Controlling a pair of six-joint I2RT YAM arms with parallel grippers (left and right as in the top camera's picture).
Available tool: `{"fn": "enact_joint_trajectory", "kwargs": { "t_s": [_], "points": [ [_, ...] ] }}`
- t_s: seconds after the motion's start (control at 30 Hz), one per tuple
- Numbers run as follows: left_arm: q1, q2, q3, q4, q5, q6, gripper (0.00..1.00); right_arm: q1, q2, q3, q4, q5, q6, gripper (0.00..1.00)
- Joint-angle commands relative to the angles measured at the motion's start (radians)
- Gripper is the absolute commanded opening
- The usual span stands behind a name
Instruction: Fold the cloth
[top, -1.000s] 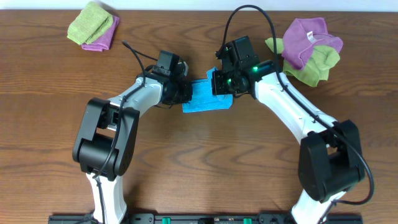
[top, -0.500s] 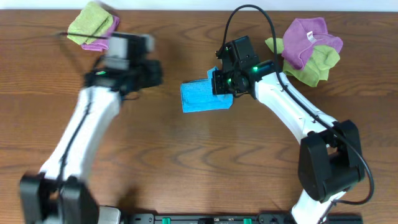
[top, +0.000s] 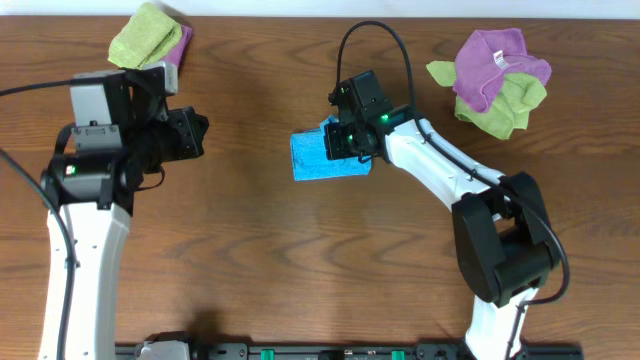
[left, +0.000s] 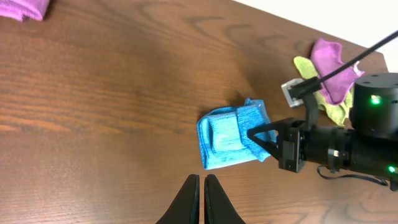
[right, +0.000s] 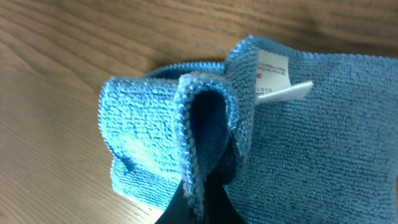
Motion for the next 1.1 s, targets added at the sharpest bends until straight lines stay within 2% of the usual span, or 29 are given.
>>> {"fn": "enact_joint_trajectory", "kwargs": {
  "t_s": [0.0, 0.1, 0.13, 0.2, 0.3, 0.5, 0.63, 0.73, 0.8, 0.83, 0.87, 0.9, 1.07],
  "points": [
    [0.005, -0.023, 0.002, -0.005, 0.021, 0.029, 0.06, 0.006, 0.002, 0.003, 0.003, 0.009, -0.015, 0.01],
    [0.005, -0.021, 0.002, -0.005, 0.019, 0.029, 0.06, 0.015, 0.002, 0.003, 0.002, -0.002, -0.006, 0.01],
    [0.005, -0.021, 0.002, -0.005, 0.019, 0.029, 0.06, 0.022, 0.002, 0.003, 0.005, -0.015, 0.000, 0.07],
    [0.005, -0.021, 0.002, -0.005, 0.019, 0.030, 0.06, 0.039, 0.002, 0.003, 0.027, -0.087, 0.000, 0.42],
    [0.005, -0.021, 0.002, -0.004, 0.018, 0.030, 0.06, 0.081, 0.002, 0.003, 0.083, -0.220, 0.000, 0.51],
    [0.005, -0.021, 0.002, -0.015, 0.014, 0.035, 0.06, 0.110, 0.001, 0.003, 0.088, -0.227, 0.000, 0.52],
    [0.005, -0.021, 0.002, -0.031, 0.007, 0.056, 0.06, 0.089, -0.014, 0.006, 0.089, -0.284, -0.001, 0.39],
    [0.005, -0.021, 0.000, -0.039, 0.008, 0.082, 0.06, 0.081, -0.058, 0.012, 0.083, -0.292, -0.019, 0.34],
    [0.005, -0.021, 0.000, -0.049, 0.006, 0.111, 0.06, 0.078, -0.104, 0.012, 0.061, -0.225, -0.042, 0.31],
    [0.005, -0.020, 0.000, -0.054, -0.002, 0.116, 0.06, 0.077, -0.124, 0.012, 0.038, -0.169, -0.042, 0.35],
    [0.005, -0.019, -0.001, -0.062, -0.018, 0.116, 0.06, 0.076, -0.146, 0.012, 0.003, -0.096, -0.042, 0.45],
    [0.005, -0.017, -0.004, -0.065, -0.021, 0.120, 0.06, 0.075, -0.164, 0.012, -0.032, -0.028, -0.043, 0.47],
    [0.005, 0.006, -0.014, -0.065, -0.018, 0.124, 0.06, 0.084, -0.163, 0.010, -0.103, 0.105, -0.053, 0.45]
  ]
}}
